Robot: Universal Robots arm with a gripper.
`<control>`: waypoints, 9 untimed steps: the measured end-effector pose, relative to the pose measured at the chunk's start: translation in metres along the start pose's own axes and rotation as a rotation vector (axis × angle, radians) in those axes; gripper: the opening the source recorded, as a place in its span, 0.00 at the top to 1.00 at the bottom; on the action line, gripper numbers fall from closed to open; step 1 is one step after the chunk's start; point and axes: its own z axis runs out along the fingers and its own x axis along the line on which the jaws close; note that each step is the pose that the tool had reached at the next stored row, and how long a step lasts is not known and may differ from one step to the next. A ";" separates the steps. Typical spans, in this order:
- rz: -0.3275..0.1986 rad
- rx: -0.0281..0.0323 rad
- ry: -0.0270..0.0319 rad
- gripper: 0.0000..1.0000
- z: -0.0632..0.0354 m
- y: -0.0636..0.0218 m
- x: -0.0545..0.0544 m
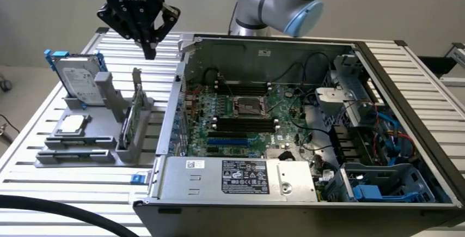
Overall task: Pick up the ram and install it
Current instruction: 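Reach for the ram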
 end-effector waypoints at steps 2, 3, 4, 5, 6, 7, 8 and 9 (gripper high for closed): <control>0.000 0.0001 0.0000 0.89 0.0012 -0.0010 0.009; 0.000 0.0001 0.0001 0.89 0.0018 -0.0016 0.013; 0.000 0.0002 0.0002 0.89 0.0025 -0.0022 0.018; 0.000 0.0002 0.0001 0.89 0.0033 -0.0027 0.023; 0.000 0.0002 0.0002 0.89 0.0041 -0.0033 0.027; 0.000 0.0003 0.0003 0.89 0.0049 -0.0039 0.032; 0.000 0.0005 0.0004 0.89 0.0058 -0.0045 0.036; 0.000 0.0005 0.0004 0.89 0.0068 -0.0052 0.041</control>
